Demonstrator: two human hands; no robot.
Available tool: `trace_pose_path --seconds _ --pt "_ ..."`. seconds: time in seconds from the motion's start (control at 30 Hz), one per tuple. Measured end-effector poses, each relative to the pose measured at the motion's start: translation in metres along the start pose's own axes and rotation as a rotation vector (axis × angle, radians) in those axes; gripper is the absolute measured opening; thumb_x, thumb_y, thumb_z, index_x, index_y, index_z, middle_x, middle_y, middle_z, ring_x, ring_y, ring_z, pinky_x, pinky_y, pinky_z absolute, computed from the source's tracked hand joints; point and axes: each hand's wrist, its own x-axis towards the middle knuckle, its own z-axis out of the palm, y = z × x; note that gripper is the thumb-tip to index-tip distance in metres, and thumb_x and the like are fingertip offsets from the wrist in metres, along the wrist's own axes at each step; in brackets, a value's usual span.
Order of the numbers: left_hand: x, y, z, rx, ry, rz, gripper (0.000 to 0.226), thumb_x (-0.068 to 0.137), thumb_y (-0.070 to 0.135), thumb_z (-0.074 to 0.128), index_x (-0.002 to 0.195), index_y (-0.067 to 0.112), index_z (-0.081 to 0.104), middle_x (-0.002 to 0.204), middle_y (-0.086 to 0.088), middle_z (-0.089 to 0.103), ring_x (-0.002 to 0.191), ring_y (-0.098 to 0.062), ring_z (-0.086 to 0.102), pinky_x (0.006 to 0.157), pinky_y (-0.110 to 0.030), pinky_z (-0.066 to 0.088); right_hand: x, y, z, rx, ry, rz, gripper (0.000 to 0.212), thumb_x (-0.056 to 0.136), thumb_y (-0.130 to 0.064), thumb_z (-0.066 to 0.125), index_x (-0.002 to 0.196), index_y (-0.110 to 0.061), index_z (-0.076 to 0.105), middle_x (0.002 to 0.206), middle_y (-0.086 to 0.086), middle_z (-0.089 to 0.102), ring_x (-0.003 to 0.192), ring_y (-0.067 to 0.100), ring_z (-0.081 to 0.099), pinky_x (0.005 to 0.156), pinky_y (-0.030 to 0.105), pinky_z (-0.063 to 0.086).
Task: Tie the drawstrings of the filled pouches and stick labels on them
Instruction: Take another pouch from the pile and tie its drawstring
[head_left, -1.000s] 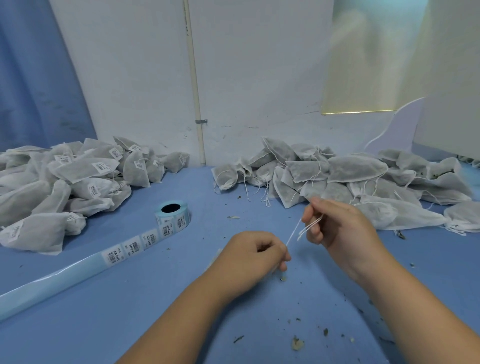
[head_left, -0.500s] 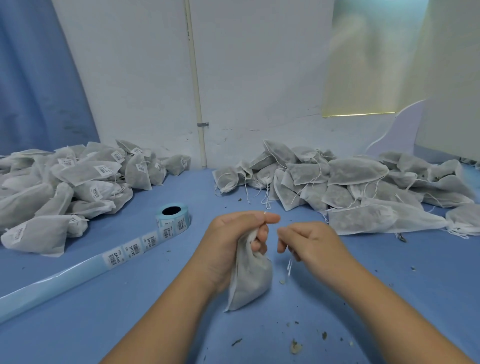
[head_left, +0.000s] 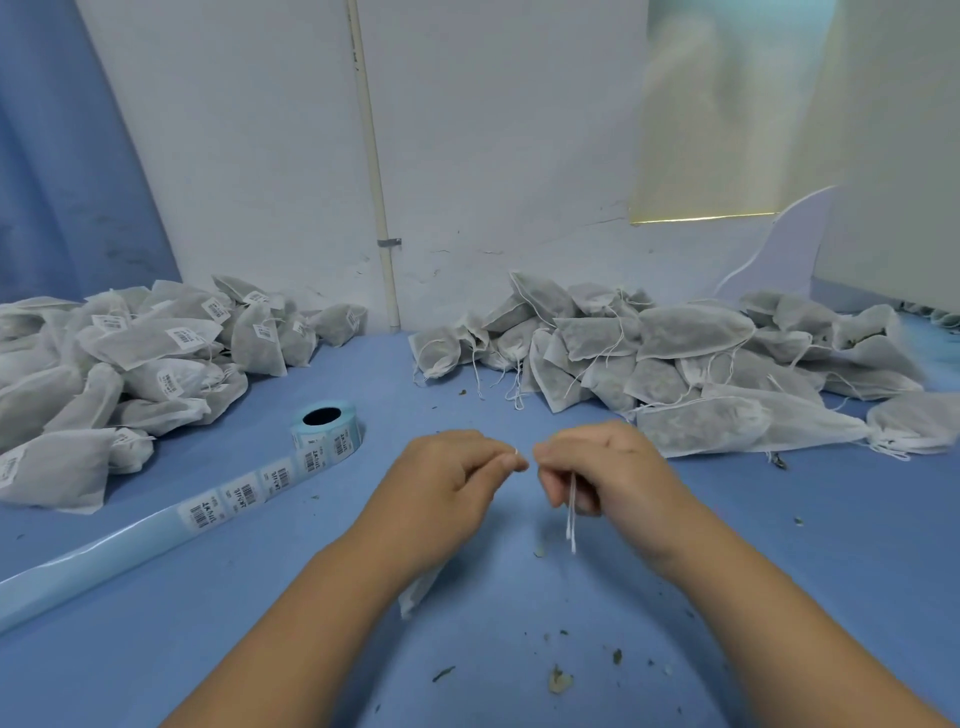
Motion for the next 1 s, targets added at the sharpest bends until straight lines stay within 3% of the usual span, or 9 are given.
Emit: trace_pose_path --seconds 0.07,0.17,0.3,0.4,0.5,0.57,0.67,0.77,1.0 --pt "-0.001 0.006 0.002 -0.006 -0.107 -0.009 0.020 0.098 0.026 0.057 0.091 0.027 0.076 0.069 0.030 0.060 0.072 0.009 0.054 0.068 -0.010 0.038 0.003 0.004 -0.010 0.055 0.073 0.039 0.038 0.081 -0.020 0.059 0.044 -0.012 0.055 0.041 0.001 0.035 0.044 0.014 0.027 0.047 0.022 0.024" --pt "-0.004 0.017 0.006 -0.097 -0.205 -0.079 0.017 0.091 0.035 0.062 0.077 0.033 0.072 0.065 0.014 0.060 0.060 0.000 0.050 0.059 -0.014 0.039 0.004 0.010 -0.015 0.076 0.061 0.099 0.032 0.072 -0.028 0.058 0.046 -0.009 0.058 0.042 0.006 0.034 0.045 0.016 0.027 0.046 0.025 0.024" --pt "-0.001 0.023 -0.005 -0.618 -0.287 -0.371 0.015 0.071 0.031 0.063 0.063 0.021 0.068 0.050 0.007 0.040 0.047 -0.011 0.034 0.050 -0.020 0.032 0.008 0.014 -0.013 0.045 0.014 0.177 0.036 0.085 -0.026 0.061 0.051 -0.015 0.065 0.046 0.001 0.044 0.043 0.013 0.037 0.046 0.023 0.031" --pt "0.004 0.016 -0.016 -1.108 -0.324 -0.600 0.009 0.066 0.015 0.061 0.058 0.013 0.062 0.049 0.003 0.036 0.039 -0.011 0.030 0.047 -0.022 0.030 0.009 0.020 -0.014 -0.225 0.104 0.230 0.036 0.088 -0.031 0.058 0.057 -0.016 0.067 0.049 -0.007 0.051 0.048 0.010 0.044 0.050 0.023 0.038" --pt "0.007 0.007 -0.019 -1.388 -0.317 -0.720 0.007 0.063 0.017 0.061 0.057 0.012 0.059 0.047 0.005 0.034 0.035 -0.009 0.029 0.054 -0.024 0.017 0.009 0.028 -0.016 -0.652 0.207 0.141 0.024 0.087 -0.025 0.056 0.066 -0.015 0.062 0.060 -0.011 0.056 0.056 0.008 0.047 0.059 0.026 0.040" --pt "0.007 0.005 -0.018 -1.447 -0.325 -0.743 0.007 0.062 0.016 0.061 0.057 0.012 0.058 0.047 0.005 0.034 0.035 -0.009 0.029 0.056 -0.025 0.014 0.008 0.024 -0.012 -0.720 0.286 -0.003 0.013 0.087 -0.019 0.057 0.075 -0.022 0.062 0.077 -0.012 0.058 0.069 0.006 0.052 0.066 0.018 0.040" --pt "0.007 0.005 -0.015 -1.462 -0.355 -0.764 0.007 0.062 0.016 0.059 0.057 0.013 0.057 0.047 0.005 0.034 0.035 -0.009 0.029 0.057 -0.025 0.014 0.006 0.010 -0.003 -0.429 0.375 -0.147 0.016 0.083 -0.014 0.063 0.072 -0.026 0.062 0.071 -0.015 0.057 0.064 0.003 0.050 0.060 0.010 0.037" --pt "0.007 0.003 -0.011 -1.444 -0.391 -0.769 0.009 0.066 0.018 0.058 0.058 0.013 0.057 0.047 0.005 0.034 0.036 -0.009 0.029 0.057 -0.026 0.013 0.000 -0.008 0.008 -0.067 0.163 -0.050 0.023 0.082 -0.013 0.066 0.063 -0.026 0.066 0.059 -0.011 0.054 0.056 0.006 0.044 0.053 0.014 0.037" --pt "0.006 0.000 -0.010 -1.345 -0.440 -0.747 0.011 0.068 0.021 0.061 0.060 0.014 0.059 0.050 0.005 0.036 0.038 -0.008 0.030 0.055 -0.028 0.018 -0.004 -0.010 0.014 -0.106 0.096 0.083 0.014 0.082 -0.018 0.069 0.068 -0.020 0.066 0.064 -0.001 0.051 0.057 0.009 0.040 0.050 0.017 0.033"
